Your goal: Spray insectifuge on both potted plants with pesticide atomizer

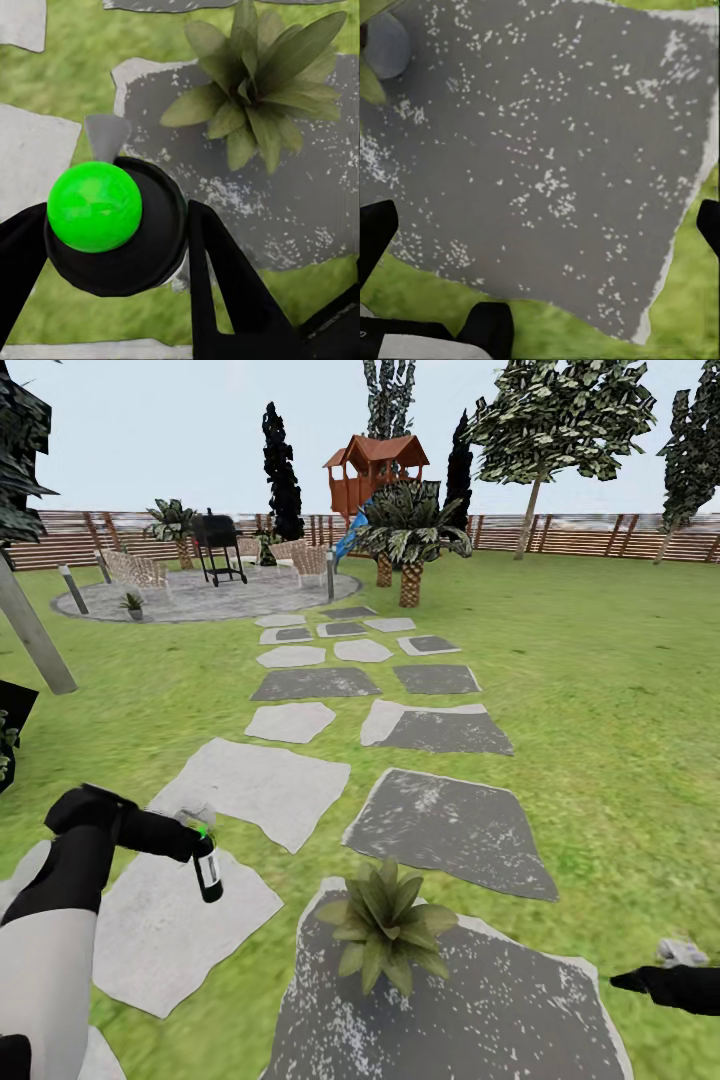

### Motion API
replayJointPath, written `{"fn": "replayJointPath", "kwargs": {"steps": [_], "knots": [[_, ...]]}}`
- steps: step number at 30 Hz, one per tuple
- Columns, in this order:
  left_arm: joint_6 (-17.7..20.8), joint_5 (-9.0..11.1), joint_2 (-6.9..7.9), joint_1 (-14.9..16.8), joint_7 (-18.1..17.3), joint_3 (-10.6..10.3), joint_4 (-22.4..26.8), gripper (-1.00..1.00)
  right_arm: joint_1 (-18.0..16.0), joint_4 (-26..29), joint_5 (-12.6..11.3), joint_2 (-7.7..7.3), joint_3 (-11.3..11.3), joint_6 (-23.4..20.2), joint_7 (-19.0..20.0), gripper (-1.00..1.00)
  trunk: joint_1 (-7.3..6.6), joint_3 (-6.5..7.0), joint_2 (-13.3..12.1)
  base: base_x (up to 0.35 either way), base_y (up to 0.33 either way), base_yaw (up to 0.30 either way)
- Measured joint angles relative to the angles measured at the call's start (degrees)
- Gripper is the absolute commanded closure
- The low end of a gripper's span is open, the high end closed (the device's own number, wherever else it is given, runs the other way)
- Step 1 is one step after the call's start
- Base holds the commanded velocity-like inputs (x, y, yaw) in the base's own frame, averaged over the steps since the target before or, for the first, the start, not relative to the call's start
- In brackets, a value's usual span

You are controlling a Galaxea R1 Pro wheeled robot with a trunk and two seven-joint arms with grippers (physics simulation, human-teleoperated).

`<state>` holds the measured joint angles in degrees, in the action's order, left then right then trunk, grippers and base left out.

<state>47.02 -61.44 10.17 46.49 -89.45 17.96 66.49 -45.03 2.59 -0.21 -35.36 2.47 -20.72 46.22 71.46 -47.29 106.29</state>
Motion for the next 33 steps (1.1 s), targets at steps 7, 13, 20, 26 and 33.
{"fn": "replayJointPath", "kwargs": {"steps": [7, 13, 20, 26, 33], "knots": [[0.0, -4.6, -1.98, -0.1, 0.0, -0.2, -3.2, 1.00, 0.1, -4.1, -0.2, 0.29, -0.2, 13.6, -25.2, -1.00, 0.00, 0.00, 0.0, 0.000, 0.000, 0.000], [6.4, -10.7, -7.77, 0.3, 0.0, -1.9, -5.3, 1.00, 0.1, -4.2, -0.2, 1.49, -0.2, 16.5, -30.6, -1.00, 0.00, 0.00, 0.0, 0.000, 0.000, 0.000], [8.8, -25.0, -14.41, 3.2, -0.1, -2.2, -26.7, 1.00, 0.1, -4.2, -0.2, 5.85, -0.3, 16.6, -40.1, -1.00, 0.00, 0.00, 0.0, 0.000, 0.000, 0.000], [9.1, -26.2, -14.32, 7.2, -0.1, 4.4, -36.5, 1.00, 0.1, -4.2, -0.4, 6.09, -0.4, 16.0, -41.8, -1.00, 0.00, 0.00, 0.0, 0.000, 0.000, 0.000], [9.1, -26.4, -12.50, 7.6, -0.1, 5.6, -42.2, 1.00, 0.0, -4.2, -0.4, 6.19, -0.4, 12.3, -42.0, -1.00, 0.00, 0.00, 0.0, 0.000, 0.000, -0.044]]}}
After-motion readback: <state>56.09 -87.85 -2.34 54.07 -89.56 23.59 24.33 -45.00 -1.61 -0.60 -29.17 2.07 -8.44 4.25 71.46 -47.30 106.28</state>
